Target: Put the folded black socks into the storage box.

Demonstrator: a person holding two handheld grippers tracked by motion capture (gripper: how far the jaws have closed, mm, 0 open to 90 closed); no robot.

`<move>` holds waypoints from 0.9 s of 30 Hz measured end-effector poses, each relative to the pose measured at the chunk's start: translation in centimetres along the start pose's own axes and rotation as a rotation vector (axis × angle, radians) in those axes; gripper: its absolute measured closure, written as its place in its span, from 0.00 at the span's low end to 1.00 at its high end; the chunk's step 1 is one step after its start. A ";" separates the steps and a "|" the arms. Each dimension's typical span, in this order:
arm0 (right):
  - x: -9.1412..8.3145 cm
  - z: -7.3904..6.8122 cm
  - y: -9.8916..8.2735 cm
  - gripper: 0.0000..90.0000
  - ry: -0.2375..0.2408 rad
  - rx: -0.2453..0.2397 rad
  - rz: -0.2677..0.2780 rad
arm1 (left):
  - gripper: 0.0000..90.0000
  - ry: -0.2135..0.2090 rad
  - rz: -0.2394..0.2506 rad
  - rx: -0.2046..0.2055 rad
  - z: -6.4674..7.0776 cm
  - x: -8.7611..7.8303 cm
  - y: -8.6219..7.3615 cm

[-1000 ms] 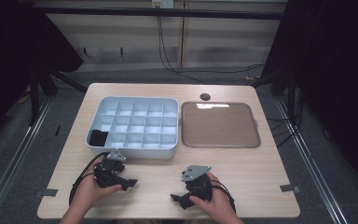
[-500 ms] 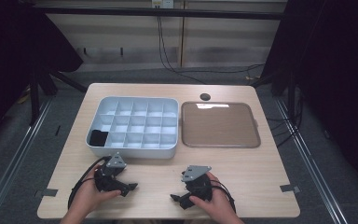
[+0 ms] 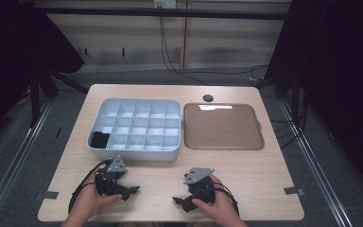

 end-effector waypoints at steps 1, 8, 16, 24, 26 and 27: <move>0.0 0.0 0.0 0.13 0.001 0.001 -0.001 | 0.15 0.006 0.005 0.004 0.1 0.1 0.0; 0.0 0.0 0.0 0.13 0.001 0.001 -0.001 | 0.12 0.000 0.015 0.011 0.2 0.1 -0.2; 0.0 0.0 0.0 0.13 0.001 0.000 -0.001 | 0.08 -0.001 0.035 0.021 0.2 0.3 -0.4; 0.0 0.0 0.0 0.13 0.002 0.000 -0.001 | 0.04 -0.002 0.056 0.020 0.3 0.5 -0.6; 0.0 0.0 0.0 0.13 0.001 0.000 -0.001 | 0.04 0.000 0.063 0.021 0.3 0.5 -0.6; 0.0 0.0 0.0 0.13 0.001 -0.001 -0.001 | 0.04 0.001 0.066 0.017 0.3 0.5 -0.6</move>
Point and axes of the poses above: each handheld gripper's, and its own axes: x roughly forward along the jaws, y roughly out of its top, z roughly to its right, the point moved 3 cm from there along x, roughly forward along the jaws, and after that the axes turned 10 degrees about -z, right-handed, at the moved point
